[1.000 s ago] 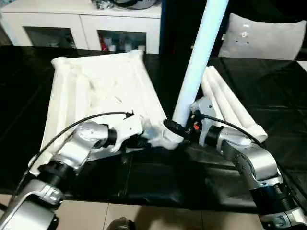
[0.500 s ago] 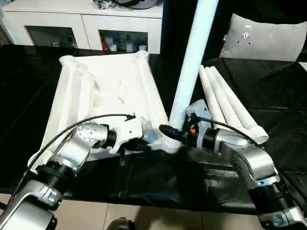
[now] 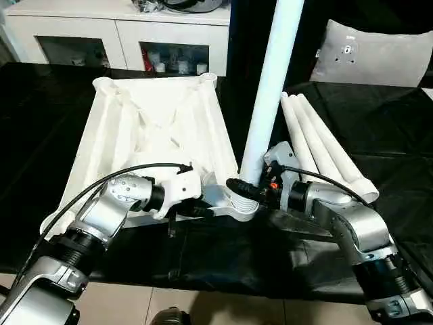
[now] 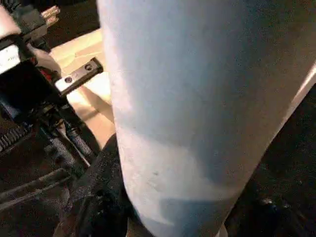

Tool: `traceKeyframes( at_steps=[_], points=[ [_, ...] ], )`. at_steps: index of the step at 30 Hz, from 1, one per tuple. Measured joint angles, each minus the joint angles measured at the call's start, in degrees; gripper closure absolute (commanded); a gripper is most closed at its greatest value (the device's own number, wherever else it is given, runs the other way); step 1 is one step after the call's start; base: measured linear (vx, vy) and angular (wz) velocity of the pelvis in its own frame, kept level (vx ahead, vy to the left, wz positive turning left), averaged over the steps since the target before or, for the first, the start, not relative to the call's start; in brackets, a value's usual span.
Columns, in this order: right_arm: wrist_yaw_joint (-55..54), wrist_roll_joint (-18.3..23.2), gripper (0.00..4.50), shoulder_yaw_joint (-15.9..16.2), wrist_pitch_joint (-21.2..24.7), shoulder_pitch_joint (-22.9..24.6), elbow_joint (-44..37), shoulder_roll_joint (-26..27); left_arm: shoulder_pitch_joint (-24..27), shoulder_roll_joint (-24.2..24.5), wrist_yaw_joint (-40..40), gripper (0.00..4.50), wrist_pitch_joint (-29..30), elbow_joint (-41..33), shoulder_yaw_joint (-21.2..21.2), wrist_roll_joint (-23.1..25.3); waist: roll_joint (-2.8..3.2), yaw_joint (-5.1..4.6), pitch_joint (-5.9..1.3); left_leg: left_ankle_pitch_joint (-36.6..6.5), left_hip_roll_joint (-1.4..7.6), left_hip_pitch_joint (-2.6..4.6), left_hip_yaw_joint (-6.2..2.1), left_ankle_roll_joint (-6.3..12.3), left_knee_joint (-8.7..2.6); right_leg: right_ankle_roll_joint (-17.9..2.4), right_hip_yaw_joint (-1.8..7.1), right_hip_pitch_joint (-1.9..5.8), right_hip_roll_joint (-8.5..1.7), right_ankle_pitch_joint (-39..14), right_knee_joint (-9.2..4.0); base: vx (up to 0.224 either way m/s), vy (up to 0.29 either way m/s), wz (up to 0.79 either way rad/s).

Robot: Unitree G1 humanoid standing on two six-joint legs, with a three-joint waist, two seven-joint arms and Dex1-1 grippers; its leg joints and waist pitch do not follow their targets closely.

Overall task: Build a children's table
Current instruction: Insert table leg to table base

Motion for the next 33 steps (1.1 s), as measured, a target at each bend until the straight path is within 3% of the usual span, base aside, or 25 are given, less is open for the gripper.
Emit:
traceKeyframes(
  at_steps=[7, 17, 23, 30, 33],
  points=[
    [-0.5, 3.7, 2.57, -3.9, -2.1, 1.8, 3.4, 2.8, 0.2, -0.6, 0.0, 4.50, 0.4, 0.0, 0.6, -0.1, 0.03, 0.09, 0.01, 0.0, 0.00, 0.00, 0.00, 0.00, -0.03, 0.0, -0.01, -0.01, 0.00, 0.0, -0.01, 0.000, 0.000, 0.00],
    [-0.9, 6.3, 2.57, -7.8, -10.1, 10.9, -0.4, 6.6, 1.0, -2.0, 0.1, 4.50, 0.5, -0.2, 1.2, -0.8, 0.12, 0.55, 0.03, 0.0, -0.01, 0.00, 0.05, 0.00, -0.27, 0.0, -0.03, 0.02, -0.02, 0.0, -0.32, 0.000, 0.000, 0.00],
    [-0.9, 5.1, 2.57, -7.0, -14.3, 12.9, -1.2, 6.5, 1.4, -2.2, 0.1, 4.50, 0.5, -0.5, 1.2, -1.0, 0.18, 0.48, 0.06, 0.0, -0.01, 0.01, 0.06, -0.01, -0.37, 0.0, -0.02, -0.01, -0.02, 0.0, -0.35, 0.000, 0.000, 0.00],
    [-0.2, -0.8, 2.57, -3.1, -20.9, 12.7, -1.4, 3.8, 1.8, -1.7, 0.1, 4.50, 0.5, -0.9, 1.4, -0.9, 0.22, 0.28, 0.05, 0.0, -0.02, 0.05, 0.10, -0.01, -0.70, 0.0, -0.03, 0.06, -0.01, 0.0, -0.76, 0.000, 0.000, 0.00],
    [0.2, -2.9, 2.57, -1.7, -21.7, 12.1, -1.3, 2.6, 1.8, -1.5, 0.1, 4.50, 0.4, -1.0, 1.4, -0.7, 0.20, 0.06, 0.04, 0.0, -0.02, 0.06, 0.12, -0.01, -0.72, 0.0, -0.02, 0.08, -0.02, 0.0, -0.79, 0.000, 0.000, 0.00]
  ],
)
